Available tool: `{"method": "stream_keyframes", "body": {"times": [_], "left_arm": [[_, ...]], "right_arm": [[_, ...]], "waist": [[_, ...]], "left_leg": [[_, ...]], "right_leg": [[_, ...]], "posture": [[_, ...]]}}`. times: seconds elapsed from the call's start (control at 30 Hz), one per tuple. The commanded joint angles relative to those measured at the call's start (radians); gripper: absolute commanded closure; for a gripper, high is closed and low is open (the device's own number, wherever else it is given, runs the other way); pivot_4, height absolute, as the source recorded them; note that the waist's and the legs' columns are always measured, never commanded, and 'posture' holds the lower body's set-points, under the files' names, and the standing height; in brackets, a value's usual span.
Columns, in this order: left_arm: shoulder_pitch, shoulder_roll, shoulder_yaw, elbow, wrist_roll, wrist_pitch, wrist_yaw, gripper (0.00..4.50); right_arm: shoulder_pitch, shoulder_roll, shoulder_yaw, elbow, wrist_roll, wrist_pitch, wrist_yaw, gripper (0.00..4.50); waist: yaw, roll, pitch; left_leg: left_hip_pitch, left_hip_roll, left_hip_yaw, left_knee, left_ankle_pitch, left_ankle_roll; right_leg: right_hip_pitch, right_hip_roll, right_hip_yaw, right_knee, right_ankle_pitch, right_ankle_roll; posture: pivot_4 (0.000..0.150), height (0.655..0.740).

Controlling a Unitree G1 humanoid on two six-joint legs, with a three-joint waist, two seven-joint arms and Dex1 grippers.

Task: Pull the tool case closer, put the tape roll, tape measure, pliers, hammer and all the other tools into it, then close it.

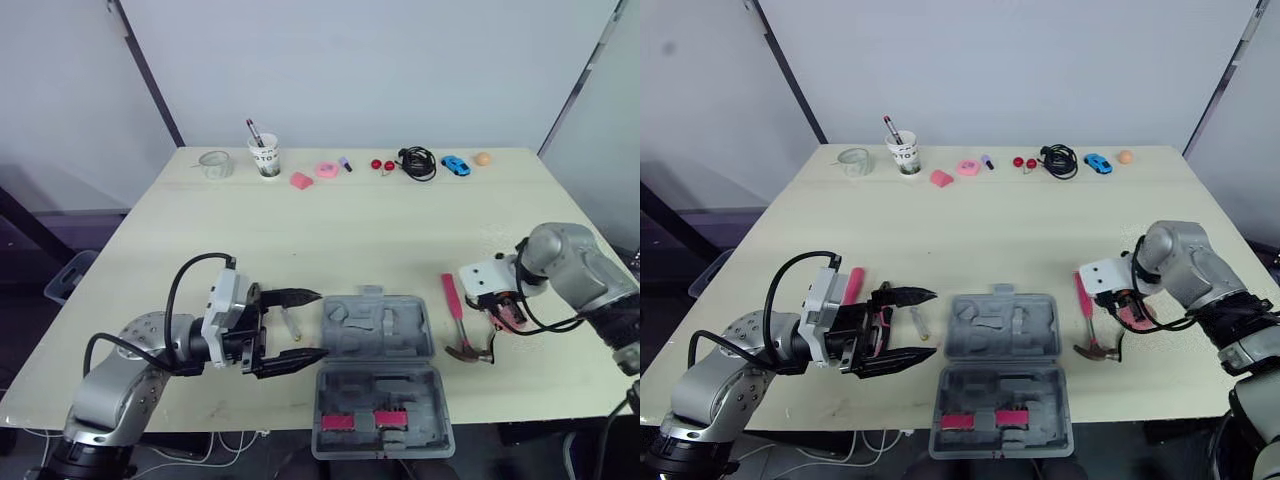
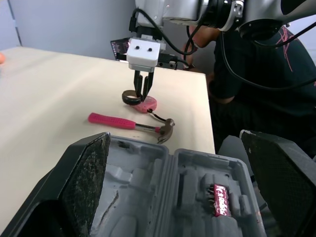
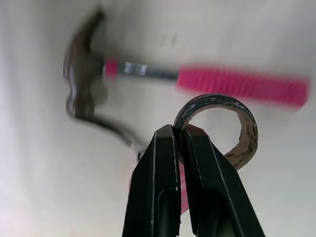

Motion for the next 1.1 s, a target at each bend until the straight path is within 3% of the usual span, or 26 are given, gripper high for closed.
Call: {"method": "stream_keyframes", "body": {"times": [0.03,0.2,0.5,0.87,1.1], "left_arm": [[0.025,-0.001,0.033,-0.009,0.009,-0.028,0.017,0.0],[0.092,-0.008,0.094,0.004,0.019,-0.048,0.067,0.0],[0.264,-0.037,0.224,-0.029,0.021,-0.086,0.158,0.0],[0.378,-0.082,0.273,-0.064,0.031,-0.102,0.237,0.0],[0.384,-0.092,0.264,-0.045,0.053,-0.124,0.255,0.0]], "right_arm": [[-0.032,0.027,-0.012,-0.082,0.009,0.056,0.018,4.33],[-0.09,0.136,0.039,-0.117,-0.004,0.119,0.03,4.33],[-0.206,0.345,0.139,-0.012,-0.025,0.122,-0.001,4.33],[-0.309,0.62,0.225,0.197,-0.061,0.09,-0.13,4.33],[-0.325,0.689,0.258,0.309,-0.088,0.022,-0.18,4.33]], "waist": [[0.0,0.0,0.0],[-0.001,0.0,0.0],[0.001,0.0,0.0],[-0.007,-0.001,-0.001],[-0.003,-0.003,-0.001]], "left_leg": [[0.0,0.0,0.0,0.0,0.0,0.0],[0.0,0.0,0.0,0.0,0.0,0.0],[0.0,0.001,0.0,0.0,0.0,0.0],[0.0,0.001,0.0,0.0,0.0,0.0],[-0.001,0.0,0.0,0.0,0.002,-0.003]], "right_leg": [[0.0,0.0,0.0,0.0,0.0,0.0],[0.0,0.0,0.0,0.0,0.0,0.0],[-0.001,0.0,-0.001,0.001,-0.002,-0.004],[-0.003,0.0,-0.001,0.005,-0.002,-0.004],[-0.006,-0.001,-0.001,0.008,-0.002,-0.005]], "posture": [[0.15,0.74],[0.15,0.74],[0.15,0.74],[0.15,0.74],[0.15,0.74]]}}
